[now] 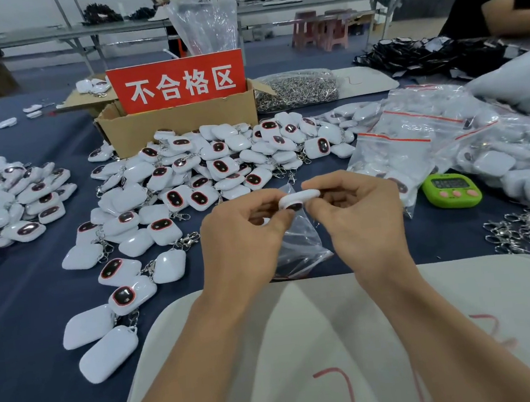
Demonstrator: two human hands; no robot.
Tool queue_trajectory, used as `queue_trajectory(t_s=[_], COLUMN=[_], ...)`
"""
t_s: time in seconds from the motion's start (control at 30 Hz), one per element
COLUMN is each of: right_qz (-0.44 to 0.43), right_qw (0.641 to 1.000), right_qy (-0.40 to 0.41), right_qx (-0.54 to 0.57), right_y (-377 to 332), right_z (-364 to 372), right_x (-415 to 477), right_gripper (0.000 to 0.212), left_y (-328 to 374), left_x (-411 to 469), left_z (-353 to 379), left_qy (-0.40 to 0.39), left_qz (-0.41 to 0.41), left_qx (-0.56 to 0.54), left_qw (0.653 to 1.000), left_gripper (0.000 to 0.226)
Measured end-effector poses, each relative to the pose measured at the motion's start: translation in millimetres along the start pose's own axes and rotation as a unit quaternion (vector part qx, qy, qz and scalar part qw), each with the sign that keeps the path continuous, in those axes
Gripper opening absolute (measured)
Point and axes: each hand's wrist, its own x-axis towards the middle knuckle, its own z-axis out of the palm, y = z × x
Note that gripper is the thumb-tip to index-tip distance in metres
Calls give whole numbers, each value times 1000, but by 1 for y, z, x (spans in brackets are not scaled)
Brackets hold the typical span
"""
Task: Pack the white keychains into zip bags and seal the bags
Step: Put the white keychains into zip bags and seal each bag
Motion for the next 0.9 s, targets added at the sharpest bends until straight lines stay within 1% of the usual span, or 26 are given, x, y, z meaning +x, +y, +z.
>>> queue_trajectory(t_s=[0.07, 0.17, 0.2, 0.23, 0.3, 0.37, 0.43, 0.47, 0.5, 0.57, 0.67, 0.8, 0.87, 0.9], right_qz=[-4, -65, -93, -115, -114, -88, -89, -93, -92, -72, -32, 13, 32, 44], right_qw=[1000, 994, 987, 982, 984, 991, 991, 990, 989, 990, 992, 994, 996, 997], right_qy=[-10, -59, -72, -75, -65, -66, -76, -80, -85, -99, -110, -107, -84, -68], right_qx=[-5, -73, -105, -128, -118, -76, -67, -72, -77, -72, -44, -8, 7, 9], right_y=[-2, -3, -3, -2, -1, -1, -4, -5, -6, -5, -2, -2, -1, -1], right_z=[1, 1, 2, 4, 7, 8, 7, 6, 6, 7, 8, 9, 8, 6], right_x=[0, -2, -4, -6, -9, -10, -10, -10, -10, -10, -10, -8, -6, -5], right_gripper=[39, 66, 70, 69, 58, 38, 17, 17, 23, 32, 38, 37, 37, 37], left_y=[1, 1, 1, 2, 4, 7, 10, 10, 10, 8, 6, 3, 3, 2], left_x=[1, 3, 4, 5, 7, 7, 7, 7, 7, 8, 10, 9, 12, 15], left_z=[1, 1, 0, -1, -2, -4, -6, -7, -8, -8, -8, -7, -12, -18], left_qy=[0, 23, 29, 32, 30, 25, 17, 14, 15, 26, 37, 35, 42, 37], left_qz=[-12, -47, -62, -74, -85, -76, -58, -48, -41, -41, -48, -51, -77, -99], left_qx=[-27, -66, -80, -101, -157, -204, -217, -214, -206, -191, -176, -165, -202, -229], left_qw=[1000, 996, 994, 992, 983, 976, 974, 976, 977, 980, 982, 984, 975, 968], left_gripper=[21, 22, 27, 30, 31, 25, 18, 13, 14, 26, 33, 21, 15, 18])
